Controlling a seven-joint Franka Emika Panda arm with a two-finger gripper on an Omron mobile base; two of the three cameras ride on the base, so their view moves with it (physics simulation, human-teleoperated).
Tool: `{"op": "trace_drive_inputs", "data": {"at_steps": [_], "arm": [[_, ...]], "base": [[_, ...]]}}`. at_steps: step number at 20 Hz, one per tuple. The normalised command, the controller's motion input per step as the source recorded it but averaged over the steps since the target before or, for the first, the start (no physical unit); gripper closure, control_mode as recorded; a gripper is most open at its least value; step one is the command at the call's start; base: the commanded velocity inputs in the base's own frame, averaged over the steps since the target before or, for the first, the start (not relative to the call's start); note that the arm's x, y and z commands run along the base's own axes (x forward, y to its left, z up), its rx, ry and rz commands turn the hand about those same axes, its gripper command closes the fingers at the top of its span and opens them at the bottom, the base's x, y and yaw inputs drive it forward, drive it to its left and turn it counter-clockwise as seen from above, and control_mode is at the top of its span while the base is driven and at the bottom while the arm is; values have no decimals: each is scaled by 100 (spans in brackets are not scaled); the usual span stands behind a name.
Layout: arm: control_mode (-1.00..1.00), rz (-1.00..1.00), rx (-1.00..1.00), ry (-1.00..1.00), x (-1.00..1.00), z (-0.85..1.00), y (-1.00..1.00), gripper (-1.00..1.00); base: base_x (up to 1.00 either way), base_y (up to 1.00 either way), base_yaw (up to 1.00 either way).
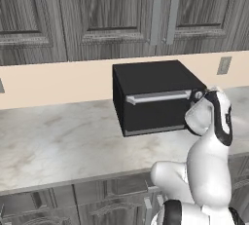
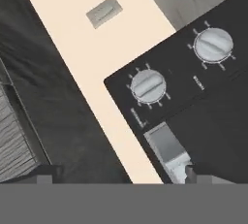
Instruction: Pull the toaster oven rack outwards. Pick up the baguette from the plate and place it on the toaster oven rack. Close the toaster oven door fully and set the temperature to the lowest setting.
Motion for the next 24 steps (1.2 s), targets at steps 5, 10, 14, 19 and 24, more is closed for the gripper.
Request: {"op": "trace_drive_inputs", "data": {"at_steps": [5, 10, 14, 19, 24], "arm": [[-100, 2, -38, 47, 4, 19, -55, -100], [-100, 0, -43, 38, -6, 3, -27, -100], [-100, 9, -45, 40, -11, 29, -1, -100], [-100, 14, -39, 53, -5, 81, -2, -100], [-100, 15, -1, 54, -7, 40, 0, -100]], "base": [[0, 0, 0], [0, 0, 0], [0, 0, 0], [0, 0, 0], [0, 0, 0]]}}
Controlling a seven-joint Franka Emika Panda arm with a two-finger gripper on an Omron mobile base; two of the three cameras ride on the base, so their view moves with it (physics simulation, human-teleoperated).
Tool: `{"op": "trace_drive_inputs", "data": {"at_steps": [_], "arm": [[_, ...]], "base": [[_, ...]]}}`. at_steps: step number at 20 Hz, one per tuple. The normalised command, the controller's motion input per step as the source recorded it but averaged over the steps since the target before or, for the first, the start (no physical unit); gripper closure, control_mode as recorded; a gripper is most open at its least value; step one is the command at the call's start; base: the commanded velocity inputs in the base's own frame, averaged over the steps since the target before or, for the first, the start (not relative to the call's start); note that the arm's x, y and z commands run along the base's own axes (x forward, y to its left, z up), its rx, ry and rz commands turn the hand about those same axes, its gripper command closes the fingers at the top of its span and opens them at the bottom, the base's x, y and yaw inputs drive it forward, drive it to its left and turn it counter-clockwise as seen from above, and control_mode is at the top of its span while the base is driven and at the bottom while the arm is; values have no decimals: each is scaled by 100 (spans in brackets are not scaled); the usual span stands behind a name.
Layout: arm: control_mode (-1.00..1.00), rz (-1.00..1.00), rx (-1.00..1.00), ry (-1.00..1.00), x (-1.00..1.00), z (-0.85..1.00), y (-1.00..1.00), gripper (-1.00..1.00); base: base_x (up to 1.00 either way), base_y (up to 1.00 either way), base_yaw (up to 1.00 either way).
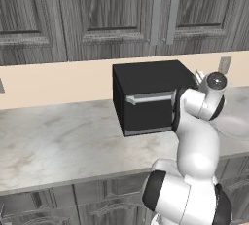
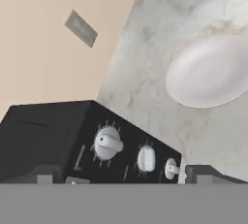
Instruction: Pull the toaster oven rack outwards. Pick up the baguette from the plate and place it on the toaster oven rack. Close the toaster oven door fully and set the temperature to the lowest setting.
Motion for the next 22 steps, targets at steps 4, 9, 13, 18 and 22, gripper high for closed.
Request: {"op": "trace_drive_inputs", "data": {"at_steps": [4, 9, 13, 18, 22], "arm": [[-100, 21, 2, 32, -11, 20, -4, -100], [-100, 34, 0, -3, -33, -42, -24, -100], [-100, 42, 0, -1, 15, -24, -53, -100], [-100, 27, 0, 1, 42, -19, -47, -100], [-100, 22, 0, -1, 11, -39, -27, -100]], "base": [[0, 0, 0], [0, 0, 0], [0, 0, 0], [0, 0, 0], [0, 0, 0]]}}
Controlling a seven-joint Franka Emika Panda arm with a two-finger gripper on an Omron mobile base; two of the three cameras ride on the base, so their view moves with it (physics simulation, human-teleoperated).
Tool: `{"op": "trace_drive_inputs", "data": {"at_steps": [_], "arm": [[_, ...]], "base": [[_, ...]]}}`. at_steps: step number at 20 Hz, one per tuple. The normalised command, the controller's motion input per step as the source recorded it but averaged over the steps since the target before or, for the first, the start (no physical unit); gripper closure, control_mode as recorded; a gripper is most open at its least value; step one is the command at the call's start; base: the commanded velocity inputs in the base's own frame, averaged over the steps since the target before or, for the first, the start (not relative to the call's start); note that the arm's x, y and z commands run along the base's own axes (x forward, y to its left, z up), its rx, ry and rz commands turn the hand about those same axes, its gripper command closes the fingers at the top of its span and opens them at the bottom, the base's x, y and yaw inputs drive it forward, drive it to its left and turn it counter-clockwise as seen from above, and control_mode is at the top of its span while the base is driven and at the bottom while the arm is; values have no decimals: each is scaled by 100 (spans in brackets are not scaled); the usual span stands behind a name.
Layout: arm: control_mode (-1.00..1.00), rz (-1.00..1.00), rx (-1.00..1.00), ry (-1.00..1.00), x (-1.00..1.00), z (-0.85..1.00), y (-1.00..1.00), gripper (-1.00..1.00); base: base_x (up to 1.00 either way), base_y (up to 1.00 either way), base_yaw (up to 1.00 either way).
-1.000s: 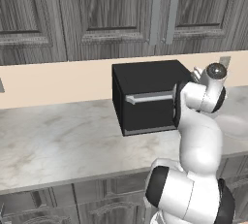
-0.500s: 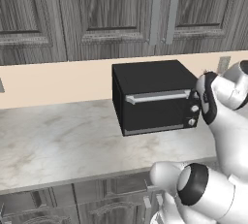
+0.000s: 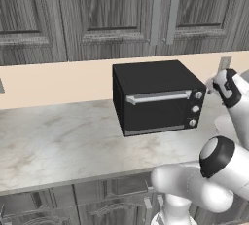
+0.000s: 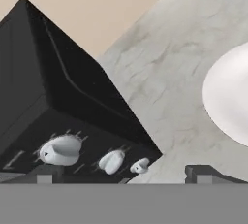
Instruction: Pull the toaster oven rack outwards. Pick up the baguette from the plate and place it on the toaster oven rack. Close the toaster oven door fully and set the temperature to the lowest setting.
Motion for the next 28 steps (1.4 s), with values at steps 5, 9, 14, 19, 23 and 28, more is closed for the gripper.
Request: {"op": "trace_drive_inputs", "data": {"at_steps": [5, 9, 14, 19, 23, 28], "arm": [[-100, 30, -8, -11, 1, -39, 0, -100], [-100, 19, -16, -20, 0, -16, 5, -100], [-100, 7, -18, -8, 0, 0, 50, -100], [-100, 4, -13, -13, 0, -1, 34, -100], [-100, 0, 1, 0, 1, -14, -11, -100], [-100, 0, -9, -10, 8, -21, 1, -100]], "base": [[0, 0, 0], [0, 0, 0], [0, 0, 0], [0, 0, 0], [0, 0, 0], [0, 0, 0]]}}
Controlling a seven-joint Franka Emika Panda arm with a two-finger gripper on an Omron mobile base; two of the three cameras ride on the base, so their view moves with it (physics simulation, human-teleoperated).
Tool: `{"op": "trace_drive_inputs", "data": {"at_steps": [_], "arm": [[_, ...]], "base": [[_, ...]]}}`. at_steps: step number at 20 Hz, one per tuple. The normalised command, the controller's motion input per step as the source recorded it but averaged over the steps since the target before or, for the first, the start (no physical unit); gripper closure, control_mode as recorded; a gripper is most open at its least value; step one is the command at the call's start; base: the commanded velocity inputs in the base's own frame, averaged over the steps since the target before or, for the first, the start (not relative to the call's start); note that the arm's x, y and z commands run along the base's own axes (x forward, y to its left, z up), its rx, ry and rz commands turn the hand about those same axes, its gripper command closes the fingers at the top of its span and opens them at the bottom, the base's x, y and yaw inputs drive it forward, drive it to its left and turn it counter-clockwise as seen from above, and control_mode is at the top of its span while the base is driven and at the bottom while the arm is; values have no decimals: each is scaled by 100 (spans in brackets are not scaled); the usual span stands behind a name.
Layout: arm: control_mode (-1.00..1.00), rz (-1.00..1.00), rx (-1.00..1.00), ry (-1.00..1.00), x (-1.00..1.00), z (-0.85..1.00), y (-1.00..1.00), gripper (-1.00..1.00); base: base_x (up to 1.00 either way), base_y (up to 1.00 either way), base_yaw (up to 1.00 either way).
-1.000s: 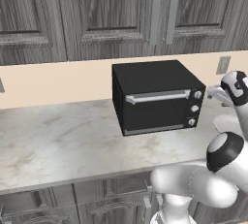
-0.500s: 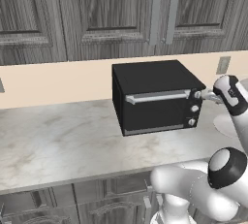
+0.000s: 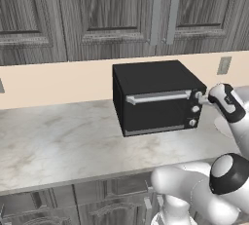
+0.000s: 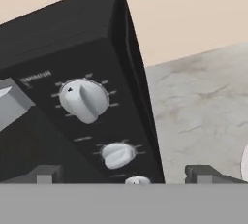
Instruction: Pull the toaster oven rack outwards. Pick up the baguette from the plate and place it on the toaster oven rack. Close the toaster oven door fully and set the temperature to the lowest setting.
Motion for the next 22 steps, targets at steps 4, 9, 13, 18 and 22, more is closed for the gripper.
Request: {"op": "trace_drive_inputs", "data": {"at_steps": [4, 9, 13, 18, 22], "arm": [[-100, 0, -11, -18, 3, -15, 0, -100], [-100, 0, -11, -18, 1, -12, 0, -100], [-100, 0, -7, -16, 3, 0, 1, -100], [-100, 0, 0, -8, 2, 6, 0, -100], [-100, 0, 0, -1, 10, 12, 0, -100]], "base": [[0, 0, 0], [0, 0, 0], [0, 0, 0], [0, 0, 0], [0, 0, 0]]}}
